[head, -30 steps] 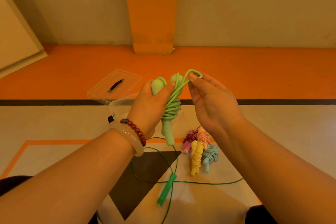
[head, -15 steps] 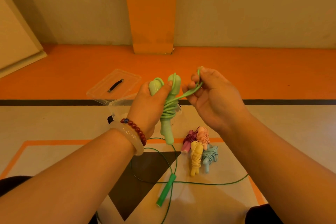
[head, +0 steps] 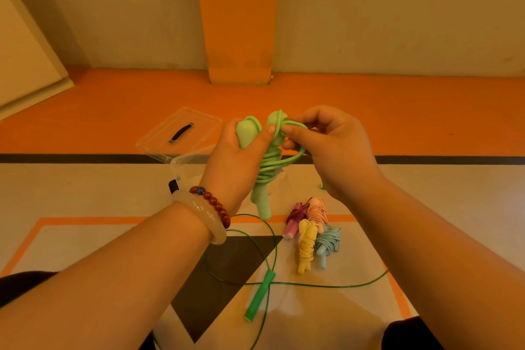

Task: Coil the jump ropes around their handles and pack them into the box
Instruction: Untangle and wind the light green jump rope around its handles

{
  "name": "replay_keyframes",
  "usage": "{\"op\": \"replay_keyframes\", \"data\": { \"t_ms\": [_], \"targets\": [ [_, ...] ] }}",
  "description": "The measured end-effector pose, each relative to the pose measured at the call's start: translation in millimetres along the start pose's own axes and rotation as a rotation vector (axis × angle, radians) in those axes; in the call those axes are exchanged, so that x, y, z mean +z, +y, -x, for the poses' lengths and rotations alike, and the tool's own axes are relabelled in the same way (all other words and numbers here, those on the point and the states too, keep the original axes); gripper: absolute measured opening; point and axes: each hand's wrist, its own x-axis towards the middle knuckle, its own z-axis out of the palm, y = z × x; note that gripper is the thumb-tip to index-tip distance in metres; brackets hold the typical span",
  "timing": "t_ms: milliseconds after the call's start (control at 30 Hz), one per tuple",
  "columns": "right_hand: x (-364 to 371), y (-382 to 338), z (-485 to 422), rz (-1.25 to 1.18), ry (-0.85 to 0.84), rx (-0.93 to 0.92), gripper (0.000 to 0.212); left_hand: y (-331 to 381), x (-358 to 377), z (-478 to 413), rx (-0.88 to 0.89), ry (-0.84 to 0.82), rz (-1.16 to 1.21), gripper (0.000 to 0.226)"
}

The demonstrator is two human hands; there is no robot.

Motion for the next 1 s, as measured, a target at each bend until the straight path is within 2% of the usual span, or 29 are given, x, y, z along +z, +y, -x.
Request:
{"op": "replay_keyframes", "data": {
  "t_ms": [267,500,667,800,933,1000],
  "targets": [
    [7,5,3,0.065,0.051,-0.022,0.021,-2,-3,-1,0.006,0.026,-0.055,0.016],
    [0,2,0,0.044,0.091,0.016,0.017,6,-4,-3,-0.06,-0.098,0.127,0.015],
    [-1,0,3,0.131,0.151,-0.094,0.014,9,-3,-1,-0.053,-0.124,0.134,0.015],
    [1,7,2,0.378,0.23,-0.289,0.022,6,-3,-1,0.002,-0.086,0.052,0.017],
    [3,13,2,0.595,0.26,-0.51,0.01,4,-4,0,0.042,-0.078,-0.017,0.017],
    [2,15,3,0.646,0.276,-0.528,0.009,3,-5,0,0.014,-0.106,-0.012,0.015]
  ]
}}
